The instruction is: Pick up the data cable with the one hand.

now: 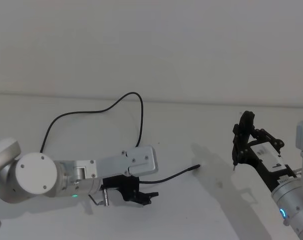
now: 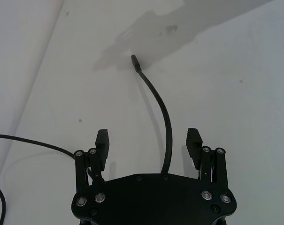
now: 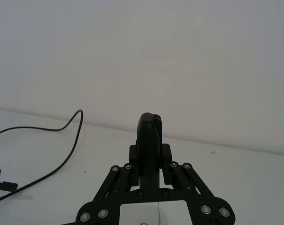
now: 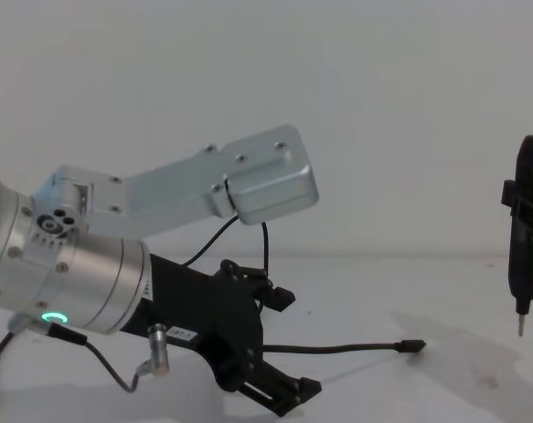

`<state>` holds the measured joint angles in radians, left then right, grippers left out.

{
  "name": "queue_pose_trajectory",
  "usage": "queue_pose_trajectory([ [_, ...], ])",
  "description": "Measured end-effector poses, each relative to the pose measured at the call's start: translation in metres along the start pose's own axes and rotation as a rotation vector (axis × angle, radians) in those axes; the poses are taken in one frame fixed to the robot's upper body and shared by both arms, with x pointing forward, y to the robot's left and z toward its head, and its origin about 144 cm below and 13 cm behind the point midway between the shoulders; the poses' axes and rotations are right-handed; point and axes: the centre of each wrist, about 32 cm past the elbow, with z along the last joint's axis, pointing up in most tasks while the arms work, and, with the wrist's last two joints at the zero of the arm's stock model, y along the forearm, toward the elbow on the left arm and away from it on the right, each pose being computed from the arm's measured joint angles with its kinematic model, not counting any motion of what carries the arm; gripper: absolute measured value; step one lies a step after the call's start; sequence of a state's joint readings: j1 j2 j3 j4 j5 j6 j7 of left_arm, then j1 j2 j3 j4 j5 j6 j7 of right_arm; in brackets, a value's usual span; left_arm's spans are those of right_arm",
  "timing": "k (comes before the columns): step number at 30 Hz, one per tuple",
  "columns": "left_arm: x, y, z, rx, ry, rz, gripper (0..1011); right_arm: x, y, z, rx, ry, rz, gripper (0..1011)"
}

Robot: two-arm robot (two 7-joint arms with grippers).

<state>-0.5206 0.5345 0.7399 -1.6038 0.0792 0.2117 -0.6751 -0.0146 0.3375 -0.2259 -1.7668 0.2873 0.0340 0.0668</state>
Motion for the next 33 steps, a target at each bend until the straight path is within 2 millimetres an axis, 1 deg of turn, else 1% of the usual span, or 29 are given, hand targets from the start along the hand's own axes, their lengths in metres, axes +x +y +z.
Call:
queue_pose_trajectory([
  [4,-0.0006,-0.0032,-0.0002,0.004,0.002,0.006,989,0.0000,0.0000,0.0000,0.000,0.000,0.000,268],
  [7,-0.0010,-0.0048,-0.0002,0.006,0.003,0.009,946,0.0000,0.0000,0.0000,0.000,0.000,0.000,268],
  [9,-0.0012,-0.0055,-0.0001,0.006,0.003,0.010,887,0.0000,0.0000,0.0000,0.000,0.000,0.000,268],
  [11,-0.0013,-0.0063,-0.0001,0.007,0.003,0.011,858,0.0000,0.0000,0.0000,0.000,0.000,0.000,268],
  [15,-0.0015,-0.0074,0.0000,0.008,0.003,0.013,741,0.0000,0.0000,0.0000,0.000,0.000,0.000,268],
  [17,-0.0016,-0.0080,0.0002,0.008,0.003,0.014,660,0.0000,0.0000,0.0000,0.000,0.000,0.000,268],
  [18,-0.0016,-0.0081,0.0002,0.008,0.003,0.015,660,0.0000,0.0000,0.0000,0.000,0.000,0.000,268],
  [19,-0.0016,-0.0082,0.0002,0.008,0.003,0.015,617,0.0000,0.0000,0.0000,0.000,0.000,0.000,268],
  [20,-0.0016,-0.0083,0.0002,0.009,0.003,0.015,603,0.0000,0.0000,0.0000,0.000,0.000,0.000,268],
  [21,-0.0017,-0.0086,0.0002,0.009,0.004,0.016,546,0.0000,0.0000,0.0000,0.000,0.000,0.000,268],
  [24,-0.0018,-0.0090,0.0003,0.010,0.004,0.016,435,0.0000,0.0000,0.0000,0.000,0.000,0.000,268],
  [25,-0.0019,-0.0091,0.0003,0.010,0.004,0.016,415,0.0000,0.0000,0.0000,0.000,0.000,0.000,268],
  [26,-0.0019,-0.0092,0.0002,0.010,0.004,0.016,356,0.0000,0.0000,0.0000,0.000,0.000,0.000,268],
  [29,-0.0020,-0.0095,0.0003,0.010,0.004,0.017,298,0.0000,0.0000,0.0000,0.000,0.000,0.000,268],
  [31,-0.0020,-0.0097,0.0003,0.010,0.004,0.017,219,0.0000,0.0000,0.0000,0.000,0.000,0.000,268],
  [32,-0.0020,-0.0097,0.0002,0.010,0.004,0.017,206,0.0000,0.0000,0.0000,0.000,0.000,0.000,268],
  [33,-0.0021,-0.0098,0.0002,0.010,0.004,0.017,163,0.0000,0.0000,0.0000,0.000,0.000,0.000,268],
])
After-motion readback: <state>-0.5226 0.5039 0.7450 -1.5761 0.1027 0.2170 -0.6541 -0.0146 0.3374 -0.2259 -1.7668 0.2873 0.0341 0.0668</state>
